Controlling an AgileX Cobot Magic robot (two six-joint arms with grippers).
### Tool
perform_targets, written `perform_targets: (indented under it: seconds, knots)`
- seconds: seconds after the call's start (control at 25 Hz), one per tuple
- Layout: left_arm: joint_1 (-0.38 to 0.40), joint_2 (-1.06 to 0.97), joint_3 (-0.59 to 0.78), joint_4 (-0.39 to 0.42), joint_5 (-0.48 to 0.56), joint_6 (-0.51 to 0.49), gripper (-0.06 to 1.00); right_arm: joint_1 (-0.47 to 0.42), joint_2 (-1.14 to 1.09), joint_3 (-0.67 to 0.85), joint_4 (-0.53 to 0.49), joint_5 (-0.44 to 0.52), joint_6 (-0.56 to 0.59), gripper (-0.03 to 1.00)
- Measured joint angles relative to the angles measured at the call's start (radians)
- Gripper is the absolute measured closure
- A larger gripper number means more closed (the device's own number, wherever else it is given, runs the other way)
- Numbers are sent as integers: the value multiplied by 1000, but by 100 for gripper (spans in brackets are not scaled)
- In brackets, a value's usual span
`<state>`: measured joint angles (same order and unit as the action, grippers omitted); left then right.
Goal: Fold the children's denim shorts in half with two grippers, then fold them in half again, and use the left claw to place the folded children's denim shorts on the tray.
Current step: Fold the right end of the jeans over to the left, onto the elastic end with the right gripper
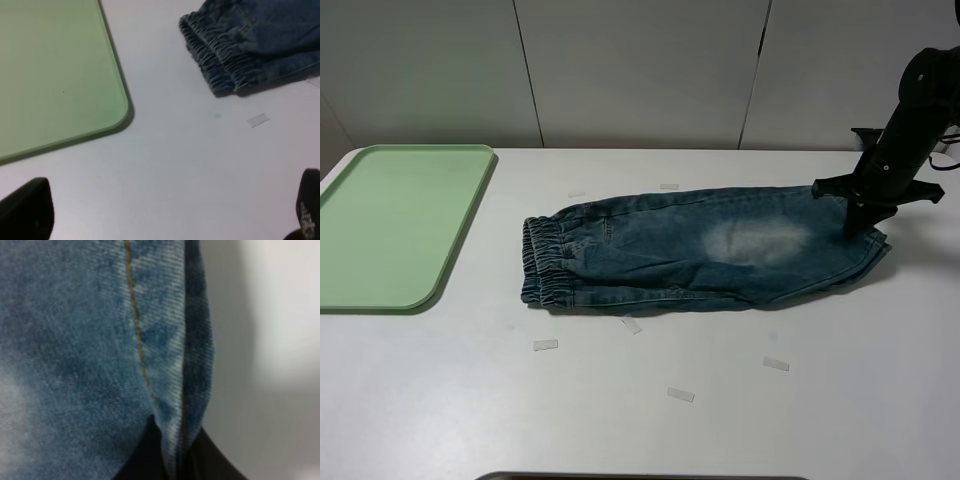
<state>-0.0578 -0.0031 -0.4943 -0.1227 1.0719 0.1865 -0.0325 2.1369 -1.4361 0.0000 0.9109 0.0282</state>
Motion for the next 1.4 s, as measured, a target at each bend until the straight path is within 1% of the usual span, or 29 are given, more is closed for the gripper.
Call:
perform_targets:
  seconds: [0.08,0.2,0.36,0.48,0.56,0.84,1.12,1.4]
  knots:
    - [0,0,0,0,0,0,-2,1,-23,16,-16,-4,23,97]
    - [0,0,0,0,0,0,-2,32,-51,18,-33,-12,77,97]
    - [0,0,0,0,0,0,-2,105,-75,18,-41,-14,128,97]
    - [0,0,0,0,0,0,-2,163,-80,18,-39,0,143,97]
    - [0,0,0,0,0,0,-2,220,-82,18,-15,26,145,97]
    - [0,0,0,0,0,1,-2,330,-98,19,47,46,147,97]
    - [0,0,0,0,0,2,-2,418,-108,19,90,4,147,97]
    - [0,0,0,0,0,3,-2,490,-108,19,177,-59,147,97]
